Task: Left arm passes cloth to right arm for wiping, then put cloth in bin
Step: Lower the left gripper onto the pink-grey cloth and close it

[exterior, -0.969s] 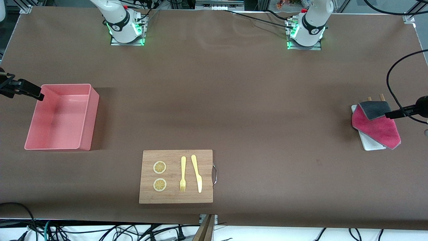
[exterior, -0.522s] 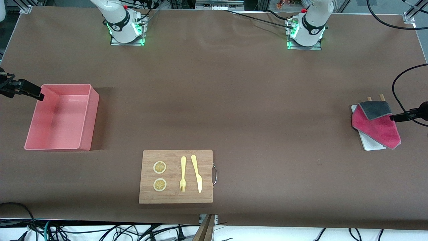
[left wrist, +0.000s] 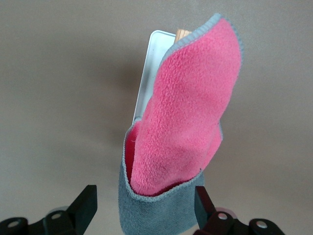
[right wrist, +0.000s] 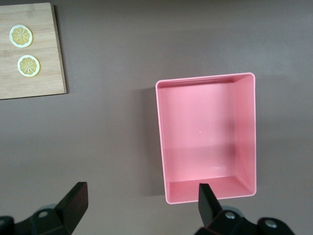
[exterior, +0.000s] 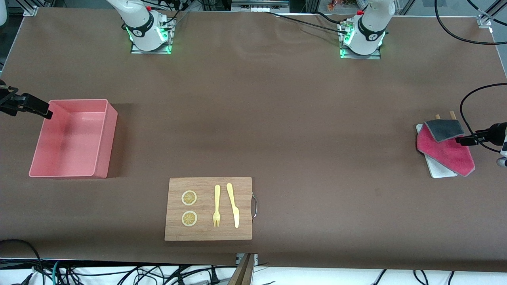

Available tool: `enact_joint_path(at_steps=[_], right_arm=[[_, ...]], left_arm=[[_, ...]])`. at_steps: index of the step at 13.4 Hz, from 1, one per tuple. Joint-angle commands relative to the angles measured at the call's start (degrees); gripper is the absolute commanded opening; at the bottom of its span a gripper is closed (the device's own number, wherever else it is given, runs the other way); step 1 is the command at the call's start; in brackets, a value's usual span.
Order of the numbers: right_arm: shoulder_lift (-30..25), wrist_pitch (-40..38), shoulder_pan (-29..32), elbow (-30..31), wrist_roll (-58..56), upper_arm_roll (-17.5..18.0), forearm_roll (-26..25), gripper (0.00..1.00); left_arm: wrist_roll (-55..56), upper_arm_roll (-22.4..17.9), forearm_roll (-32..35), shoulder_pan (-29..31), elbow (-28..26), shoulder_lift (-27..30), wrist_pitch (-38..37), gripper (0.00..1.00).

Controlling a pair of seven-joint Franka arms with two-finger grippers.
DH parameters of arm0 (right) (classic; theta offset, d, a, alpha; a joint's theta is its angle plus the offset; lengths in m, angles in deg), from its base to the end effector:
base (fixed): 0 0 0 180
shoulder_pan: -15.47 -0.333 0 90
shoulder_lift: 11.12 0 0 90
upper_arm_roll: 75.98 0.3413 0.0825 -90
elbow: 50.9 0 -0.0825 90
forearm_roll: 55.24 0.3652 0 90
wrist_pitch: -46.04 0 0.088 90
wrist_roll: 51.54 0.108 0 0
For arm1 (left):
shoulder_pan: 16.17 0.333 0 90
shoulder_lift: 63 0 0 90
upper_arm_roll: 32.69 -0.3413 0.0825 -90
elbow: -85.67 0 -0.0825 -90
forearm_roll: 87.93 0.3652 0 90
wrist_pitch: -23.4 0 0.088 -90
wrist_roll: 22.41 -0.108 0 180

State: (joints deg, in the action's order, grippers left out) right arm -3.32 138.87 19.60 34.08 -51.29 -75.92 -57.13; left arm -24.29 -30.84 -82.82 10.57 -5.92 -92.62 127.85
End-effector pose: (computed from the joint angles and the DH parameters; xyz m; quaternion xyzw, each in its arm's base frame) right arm 0.5832 -0.0450 0.6168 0.9992 -0.0369 -0.0001 0.0164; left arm 0.5842 0.2823 0.3418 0.9721 0.1812 -0.1491 0.0017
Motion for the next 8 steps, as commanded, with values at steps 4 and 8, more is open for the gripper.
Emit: enact_joint_path(at_steps=[4, 8], right_arm=[[0.02, -0.89, 0.0, -0.78, 0.02, -0.06, 0.84, 1.0], [0.02, -0.89, -0.09, -0.78, 0.02, 0.03, 0.84, 1.0]], left_arm=[[-1.28, 0.53, 1.4, 0.42, 1.06, -1.57, -0.03, 0.73], [-2.77, 0.53, 1.4, 0.51, 1.14, -1.84, 0.05, 0.57]])
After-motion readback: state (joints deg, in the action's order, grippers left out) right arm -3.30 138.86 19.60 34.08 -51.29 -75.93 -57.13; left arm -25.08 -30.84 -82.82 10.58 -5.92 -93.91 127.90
